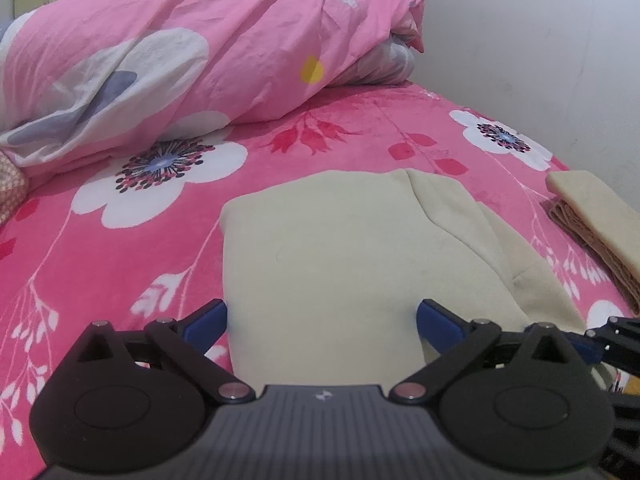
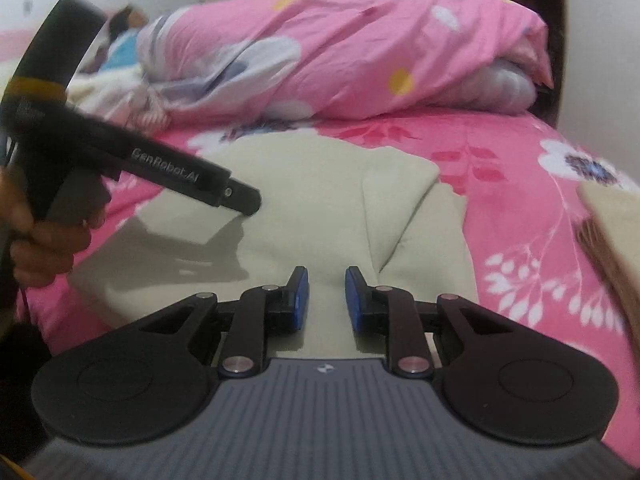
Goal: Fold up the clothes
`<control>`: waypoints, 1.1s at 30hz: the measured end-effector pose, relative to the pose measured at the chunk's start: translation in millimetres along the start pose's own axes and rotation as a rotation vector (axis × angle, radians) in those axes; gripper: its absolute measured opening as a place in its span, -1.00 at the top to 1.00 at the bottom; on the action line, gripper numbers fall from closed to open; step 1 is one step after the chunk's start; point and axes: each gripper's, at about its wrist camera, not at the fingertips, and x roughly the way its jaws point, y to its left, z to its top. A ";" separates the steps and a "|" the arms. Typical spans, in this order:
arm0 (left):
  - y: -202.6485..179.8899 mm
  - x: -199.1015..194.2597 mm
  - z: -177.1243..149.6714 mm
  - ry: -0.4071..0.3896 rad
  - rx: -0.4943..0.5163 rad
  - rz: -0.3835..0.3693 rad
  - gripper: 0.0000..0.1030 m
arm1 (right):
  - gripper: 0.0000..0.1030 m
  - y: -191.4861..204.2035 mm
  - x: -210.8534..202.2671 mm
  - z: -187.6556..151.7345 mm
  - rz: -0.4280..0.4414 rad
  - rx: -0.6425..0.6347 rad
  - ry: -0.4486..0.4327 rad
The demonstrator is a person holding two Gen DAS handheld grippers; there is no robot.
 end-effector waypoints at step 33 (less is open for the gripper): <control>5.5 -30.9 1.2 0.042 0.080 -0.101 -0.92 | 0.63 9.7 2.8 5.9 -0.057 0.033 0.039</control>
